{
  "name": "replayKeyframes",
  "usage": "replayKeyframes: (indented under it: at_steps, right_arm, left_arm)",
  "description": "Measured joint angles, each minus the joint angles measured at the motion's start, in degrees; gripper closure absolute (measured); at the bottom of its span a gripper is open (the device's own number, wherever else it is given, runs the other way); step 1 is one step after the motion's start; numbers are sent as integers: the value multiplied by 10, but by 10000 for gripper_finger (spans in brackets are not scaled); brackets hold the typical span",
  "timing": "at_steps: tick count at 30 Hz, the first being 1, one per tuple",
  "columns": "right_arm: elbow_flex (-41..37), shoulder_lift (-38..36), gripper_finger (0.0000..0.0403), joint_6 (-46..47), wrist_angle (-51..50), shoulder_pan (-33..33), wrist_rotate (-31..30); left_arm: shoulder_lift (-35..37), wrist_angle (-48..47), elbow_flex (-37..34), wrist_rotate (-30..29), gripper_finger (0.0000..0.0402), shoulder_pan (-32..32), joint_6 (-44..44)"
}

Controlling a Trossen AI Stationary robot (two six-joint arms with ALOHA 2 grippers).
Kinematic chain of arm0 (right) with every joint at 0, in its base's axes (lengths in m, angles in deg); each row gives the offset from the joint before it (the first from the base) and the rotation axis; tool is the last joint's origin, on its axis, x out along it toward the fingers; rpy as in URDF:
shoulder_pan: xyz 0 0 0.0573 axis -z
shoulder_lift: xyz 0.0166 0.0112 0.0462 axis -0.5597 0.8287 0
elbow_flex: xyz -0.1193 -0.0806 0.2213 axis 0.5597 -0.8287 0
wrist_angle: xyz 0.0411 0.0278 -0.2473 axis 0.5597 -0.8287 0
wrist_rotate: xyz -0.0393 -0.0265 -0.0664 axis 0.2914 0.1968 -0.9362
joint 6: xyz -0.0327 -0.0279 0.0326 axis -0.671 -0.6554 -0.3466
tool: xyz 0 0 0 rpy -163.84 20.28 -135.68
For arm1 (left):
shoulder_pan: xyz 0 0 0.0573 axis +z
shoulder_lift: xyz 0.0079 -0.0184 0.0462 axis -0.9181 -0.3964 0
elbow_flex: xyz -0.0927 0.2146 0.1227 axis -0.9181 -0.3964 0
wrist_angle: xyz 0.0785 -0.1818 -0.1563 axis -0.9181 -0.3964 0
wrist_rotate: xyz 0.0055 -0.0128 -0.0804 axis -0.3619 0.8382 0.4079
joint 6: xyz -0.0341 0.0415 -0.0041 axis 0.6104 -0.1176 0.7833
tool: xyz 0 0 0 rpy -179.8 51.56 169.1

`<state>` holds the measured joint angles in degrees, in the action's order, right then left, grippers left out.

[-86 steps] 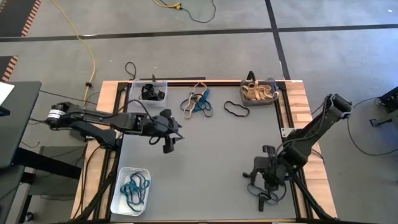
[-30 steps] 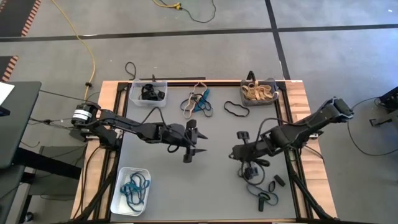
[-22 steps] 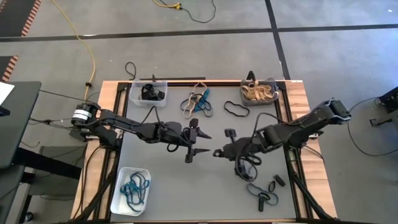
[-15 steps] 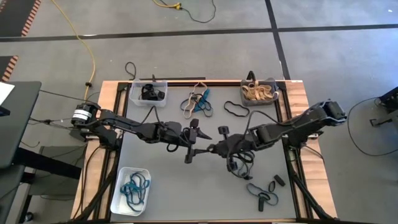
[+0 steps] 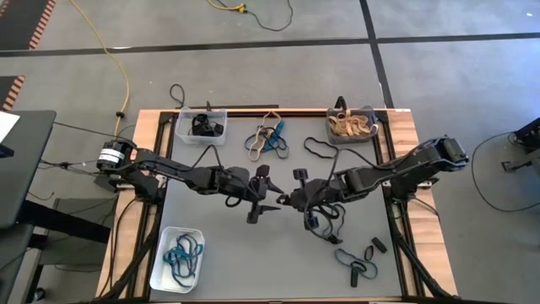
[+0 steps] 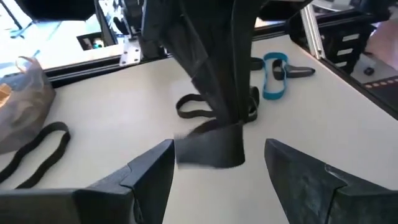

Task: Sort rubber bands into baskets
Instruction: Put the black rubber band into the transparent bin

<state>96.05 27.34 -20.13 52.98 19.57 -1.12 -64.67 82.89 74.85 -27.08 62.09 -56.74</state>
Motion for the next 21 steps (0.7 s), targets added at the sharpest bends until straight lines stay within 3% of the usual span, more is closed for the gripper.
replayKeyframes:
  at_steps: [5, 21]
  right_arm:
    - [0, 1, 383, 0, -2, 4, 1]
    - [0, 1, 378, 30, -33, 16, 1]
  left_arm:
    - [0, 3, 0, -9, 201, 0, -4]
    - [0, 8, 0, -12, 393, -1, -45]
